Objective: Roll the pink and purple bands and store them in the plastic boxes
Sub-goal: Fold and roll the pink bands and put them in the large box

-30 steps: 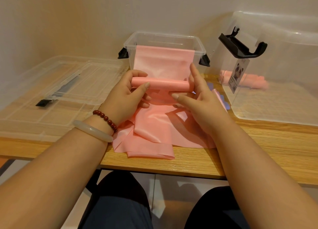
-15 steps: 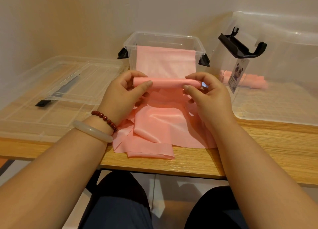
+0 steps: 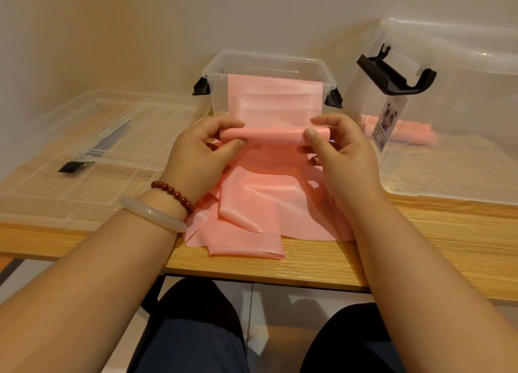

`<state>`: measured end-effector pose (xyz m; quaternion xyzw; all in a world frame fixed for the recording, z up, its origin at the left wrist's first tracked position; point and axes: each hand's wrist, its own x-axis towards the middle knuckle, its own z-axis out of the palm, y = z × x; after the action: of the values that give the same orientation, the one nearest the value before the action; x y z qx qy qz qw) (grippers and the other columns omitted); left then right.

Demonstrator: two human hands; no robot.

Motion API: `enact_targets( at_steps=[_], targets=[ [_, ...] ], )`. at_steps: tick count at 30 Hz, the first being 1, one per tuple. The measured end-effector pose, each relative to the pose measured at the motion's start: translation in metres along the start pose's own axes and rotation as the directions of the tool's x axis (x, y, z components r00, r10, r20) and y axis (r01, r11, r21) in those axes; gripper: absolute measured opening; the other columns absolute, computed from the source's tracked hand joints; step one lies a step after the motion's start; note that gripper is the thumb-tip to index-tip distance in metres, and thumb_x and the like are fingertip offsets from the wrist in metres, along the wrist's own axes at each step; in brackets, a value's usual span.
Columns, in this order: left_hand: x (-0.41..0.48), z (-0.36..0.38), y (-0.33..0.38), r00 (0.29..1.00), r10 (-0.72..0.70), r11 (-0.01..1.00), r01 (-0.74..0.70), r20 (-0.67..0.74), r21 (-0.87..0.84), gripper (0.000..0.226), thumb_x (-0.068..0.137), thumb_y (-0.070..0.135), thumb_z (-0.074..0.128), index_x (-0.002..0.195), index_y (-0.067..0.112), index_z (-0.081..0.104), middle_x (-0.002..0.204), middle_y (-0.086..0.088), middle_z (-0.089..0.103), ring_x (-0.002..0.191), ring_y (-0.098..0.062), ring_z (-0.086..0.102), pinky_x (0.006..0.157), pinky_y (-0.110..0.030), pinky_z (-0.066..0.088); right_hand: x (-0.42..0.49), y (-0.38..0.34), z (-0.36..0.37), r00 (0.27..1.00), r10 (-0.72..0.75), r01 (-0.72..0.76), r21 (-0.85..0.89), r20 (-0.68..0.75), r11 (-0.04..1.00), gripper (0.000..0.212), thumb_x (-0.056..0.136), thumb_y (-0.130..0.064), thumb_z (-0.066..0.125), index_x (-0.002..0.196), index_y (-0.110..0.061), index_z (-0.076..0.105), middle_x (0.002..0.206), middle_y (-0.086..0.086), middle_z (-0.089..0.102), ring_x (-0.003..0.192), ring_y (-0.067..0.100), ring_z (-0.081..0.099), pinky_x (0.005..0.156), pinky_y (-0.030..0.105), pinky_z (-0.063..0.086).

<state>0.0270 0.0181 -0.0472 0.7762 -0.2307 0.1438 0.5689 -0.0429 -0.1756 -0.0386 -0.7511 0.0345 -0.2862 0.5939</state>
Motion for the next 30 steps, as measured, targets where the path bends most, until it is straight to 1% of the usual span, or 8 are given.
enact_targets(
  at_steps=[3,7,12,18,21,24,28,30],
  targets=[
    [-0.0007,0.0008,-0.0001,1.000,-0.022,1.000,0.022,-0.001,-0.013,0.024,0.086,0.017,0.070,0.104,0.032,0.066,0.092,0.018,0.061,0.078,-0.007,0.061,0.065,-0.026,0.058,-0.0004,0.0016,-0.0009,0.999,-0.029,0.030,-0.051,0.034,0.998,0.039,0.083,-0.012,0.076,0.115,-0.029,0.060,0.113,-0.007,0.061,0.093,0.015,0.066,0.071,0.025,0.057],
    [-0.0007,0.0011,-0.0004,1.000,-0.024,0.999,0.023,-0.020,-0.041,0.027,0.085,0.020,0.071,0.107,0.032,0.060,0.097,0.008,0.060,0.077,-0.003,0.058,0.057,-0.018,0.054,-0.0005,0.0006,-0.0008,1.000,-0.012,0.012,-0.066,0.004,0.998,0.025,0.085,-0.008,0.073,0.103,-0.024,0.065,0.103,0.000,0.064,0.074,0.012,0.066,0.062,0.016,0.052],
    [-0.0018,0.0006,0.0027,0.999,0.003,0.999,-0.001,0.041,-0.041,0.035,0.081,0.014,0.075,0.097,0.040,0.059,0.094,0.011,0.059,0.070,-0.003,0.055,0.063,-0.021,0.053,0.0005,0.0003,0.0002,1.000,-0.010,0.011,-0.029,0.010,1.000,0.012,0.089,-0.012,0.070,0.099,-0.017,0.068,0.087,-0.005,0.067,0.075,0.006,0.067,0.062,0.018,0.053],
    [-0.0017,0.0003,0.0029,1.000,-0.013,0.997,0.014,0.017,-0.074,0.021,0.086,0.017,0.070,0.092,0.036,0.065,0.086,0.008,0.065,0.069,-0.008,0.060,0.056,-0.017,0.051,-0.0001,0.0007,-0.0015,1.000,-0.010,0.011,-0.024,0.028,1.000,0.024,0.087,-0.016,0.073,0.109,-0.023,0.066,0.103,0.000,0.066,0.081,0.004,0.066,0.060,0.018,0.054],
    [-0.0007,0.0010,0.0001,1.000,-0.027,0.995,0.028,0.008,-0.098,0.024,0.086,0.020,0.071,0.099,0.038,0.064,0.088,-0.003,0.066,0.070,-0.015,0.060,0.057,-0.023,0.054,0.0008,0.0043,-0.0024,0.995,-0.062,0.069,-0.102,0.076,0.992,0.042,0.081,-0.010,0.078,0.111,-0.034,0.061,0.118,-0.004,0.060,0.101,0.012,0.064,0.075,0.025,0.057],
    [-0.0009,0.0001,0.0005,0.999,-0.030,0.993,0.033,0.025,-0.117,0.031,0.085,0.020,0.071,0.103,0.042,0.059,0.096,-0.003,0.064,0.075,-0.015,0.061,0.060,-0.025,0.056,0.0012,0.0047,-0.0016,0.997,-0.071,0.077,-0.167,0.042,0.983,0.032,0.084,-0.008,0.073,0.099,-0.035,0.064,0.107,-0.008,0.062,0.094,0.015,0.064,0.077,0.036,0.057],
    [-0.0025,-0.0004,0.0043,0.998,0.013,0.994,-0.006,0.065,-0.109,0.033,0.080,0.013,0.076,0.098,0.038,0.062,0.102,0.006,0.061,0.083,-0.004,0.062,0.072,-0.022,0.056,0.0010,0.0034,-0.0006,0.996,-0.089,0.093,-0.160,0.031,0.983,0.016,0.088,-0.014,0.070,0.098,-0.027,0.067,0.100,-0.003,0.066,0.091,0.017,0.065,0.068,0.028,0.057],
    [-0.0028,-0.0003,0.0043,0.997,0.035,0.995,-0.028,0.070,-0.097,0.035,0.079,0.010,0.076,0.096,0.038,0.063,0.104,0.008,0.061,0.085,-0.004,0.062,0.078,-0.024,0.056,0.0008,0.0040,-0.0001,0.995,-0.096,0.100,-0.185,0.033,0.978,0.013,0.090,-0.019,0.069,0.097,-0.029,0.067,0.097,-0.009,0.065,0.091,0.015,0.065,0.073,0.034,0.058]
  ],
)
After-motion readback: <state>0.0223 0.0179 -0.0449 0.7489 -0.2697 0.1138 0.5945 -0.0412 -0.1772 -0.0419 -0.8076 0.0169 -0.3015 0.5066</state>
